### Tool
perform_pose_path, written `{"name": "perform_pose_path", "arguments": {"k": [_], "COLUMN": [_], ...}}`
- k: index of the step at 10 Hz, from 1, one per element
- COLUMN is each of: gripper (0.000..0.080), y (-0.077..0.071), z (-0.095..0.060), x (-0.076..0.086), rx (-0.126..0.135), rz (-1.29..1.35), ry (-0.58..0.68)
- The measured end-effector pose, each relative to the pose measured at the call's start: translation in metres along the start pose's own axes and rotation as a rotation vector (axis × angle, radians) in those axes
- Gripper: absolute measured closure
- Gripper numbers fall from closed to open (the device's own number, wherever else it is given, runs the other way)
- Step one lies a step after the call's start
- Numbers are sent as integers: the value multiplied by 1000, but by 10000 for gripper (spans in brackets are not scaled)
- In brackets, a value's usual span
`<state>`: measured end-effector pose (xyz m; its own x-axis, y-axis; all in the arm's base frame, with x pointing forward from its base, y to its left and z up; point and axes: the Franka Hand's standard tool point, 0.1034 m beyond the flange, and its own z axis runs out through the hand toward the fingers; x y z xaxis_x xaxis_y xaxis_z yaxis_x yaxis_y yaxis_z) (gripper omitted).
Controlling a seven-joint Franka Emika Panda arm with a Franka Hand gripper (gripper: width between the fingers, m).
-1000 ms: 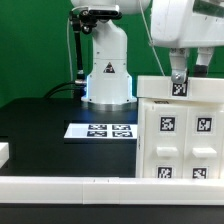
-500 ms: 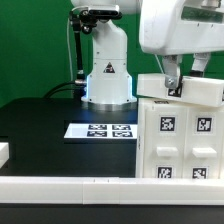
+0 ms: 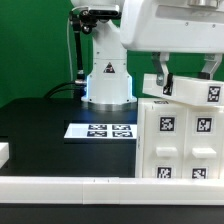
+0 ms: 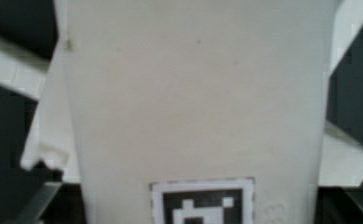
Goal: Assemble cabinet
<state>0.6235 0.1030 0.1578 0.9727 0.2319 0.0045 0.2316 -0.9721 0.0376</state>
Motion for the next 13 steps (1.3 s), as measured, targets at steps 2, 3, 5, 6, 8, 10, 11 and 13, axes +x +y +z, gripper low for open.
{"name": "perform_pose_path", "arguments": {"k": [2, 3, 5, 6, 8, 10, 11, 13], "gripper": [246, 246, 246, 246, 245, 245, 245, 245], "y": [-2, -2, -2, -1, 1, 1, 1, 2], "z": [-1, -1, 0, 0, 1, 2, 2, 2], "x": [2, 2, 2, 2, 2, 1, 1, 1], "rx": [18, 19, 21, 22, 52, 93, 96, 100], "rz": [236, 308, 412, 508, 827, 1049, 1106, 1226], "ry": [13, 12, 10, 9, 18, 18, 15, 8]}}
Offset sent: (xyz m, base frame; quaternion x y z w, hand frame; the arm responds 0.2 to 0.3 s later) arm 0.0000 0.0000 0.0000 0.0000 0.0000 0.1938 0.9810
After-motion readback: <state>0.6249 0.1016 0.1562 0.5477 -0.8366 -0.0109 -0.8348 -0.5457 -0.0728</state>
